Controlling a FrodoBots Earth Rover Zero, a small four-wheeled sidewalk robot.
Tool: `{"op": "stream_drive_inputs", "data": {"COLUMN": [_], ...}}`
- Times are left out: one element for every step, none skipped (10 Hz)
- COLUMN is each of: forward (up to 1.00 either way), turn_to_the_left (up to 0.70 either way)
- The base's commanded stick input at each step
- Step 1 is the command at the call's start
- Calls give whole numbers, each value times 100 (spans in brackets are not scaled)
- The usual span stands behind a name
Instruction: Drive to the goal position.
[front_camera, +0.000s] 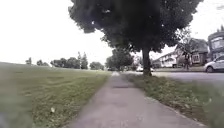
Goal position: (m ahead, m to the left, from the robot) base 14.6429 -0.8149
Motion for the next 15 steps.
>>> {"op": "stream_drive_inputs", "data": {"forward": [70,70,70,70,70,70,70,70,70,70,70,70,70,70,70], "turn_to_the_left": [0,0,0,0,0,0,-14,-30,-10,0,0,0,0,0,0]}}
